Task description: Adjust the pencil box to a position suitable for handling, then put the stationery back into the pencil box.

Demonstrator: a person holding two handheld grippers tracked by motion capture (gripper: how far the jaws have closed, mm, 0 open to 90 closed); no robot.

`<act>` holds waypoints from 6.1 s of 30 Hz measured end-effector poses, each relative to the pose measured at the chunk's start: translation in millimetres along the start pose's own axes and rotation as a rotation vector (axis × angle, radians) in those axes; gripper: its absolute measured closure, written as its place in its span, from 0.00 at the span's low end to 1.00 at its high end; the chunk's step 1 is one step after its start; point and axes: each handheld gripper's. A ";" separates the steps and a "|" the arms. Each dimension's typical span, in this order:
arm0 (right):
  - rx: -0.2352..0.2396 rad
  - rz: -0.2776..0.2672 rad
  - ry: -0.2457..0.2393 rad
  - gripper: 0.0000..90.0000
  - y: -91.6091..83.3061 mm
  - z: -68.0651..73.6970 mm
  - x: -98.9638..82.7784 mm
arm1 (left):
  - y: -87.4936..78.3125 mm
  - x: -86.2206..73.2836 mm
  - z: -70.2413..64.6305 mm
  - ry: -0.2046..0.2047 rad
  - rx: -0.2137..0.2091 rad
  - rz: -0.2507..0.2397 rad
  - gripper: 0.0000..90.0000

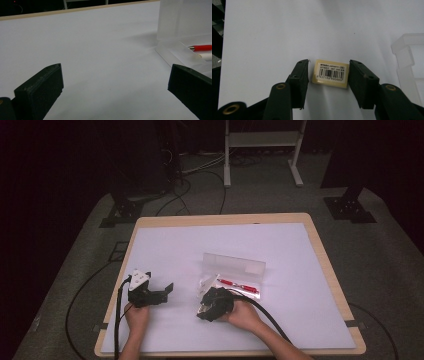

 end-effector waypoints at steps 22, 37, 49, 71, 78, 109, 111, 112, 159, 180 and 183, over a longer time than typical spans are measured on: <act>0.031 -0.007 0.013 0.64 -12.2 -10.9 2.0 | 0.1 0.0 0.1 0.000 0.001 0.000 0.00; -0.001 -0.016 -0.007 0.64 -26.6 -18.3 12.3 | 0.0 0.0 0.1 0.001 0.000 0.000 0.00; -0.021 -0.022 -0.009 0.64 -33.8 -25.9 19.7 | 0.2 0.0 0.0 -0.002 0.000 0.001 0.00; -0.053 -0.041 0.007 0.64 -45.4 -39.0 26.5 | -0.1 -0.2 0.4 -0.007 0.000 -0.008 0.00; -0.059 -0.047 0.015 0.64 -49.3 -44.4 30.0 | 0.1 -0.3 0.4 -0.009 -0.001 -0.011 0.00; -0.091 -0.039 0.039 0.64 -48.0 -69.7 35.5 | -0.4 -0.3 0.7 0.004 -0.002 -0.007 0.00; -0.090 -0.036 0.040 0.64 -45.2 -71.6 35.0 | -0.3 -0.3 0.5 0.002 -0.001 -0.007 0.00; -0.087 -0.032 0.040 0.64 -43.6 -72.8 34.7 | -0.3 -0.3 0.7 0.002 -0.001 -0.008 0.00; -0.053 -0.004 0.100 0.64 -6.3 -91.6 29.1 | -0.7 0.0 0.7 -0.001 -0.002 -0.008 0.00; -0.056 -0.026 0.116 0.61 -10.7 -92.5 28.3 | -0.8 -0.2 0.6 -0.001 -0.002 -0.008 0.00; -0.055 -0.040 0.119 0.61 -15.4 -91.3 28.2 | -0.5 -0.3 0.6 -0.001 -0.002 -0.009 0.00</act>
Point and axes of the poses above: each handheld gripper's, and its own axes: y roughly forward along the jaws, x roughly out of its top, z roughly to its left, and after that the axes turned 4 degrees about y, right-handed
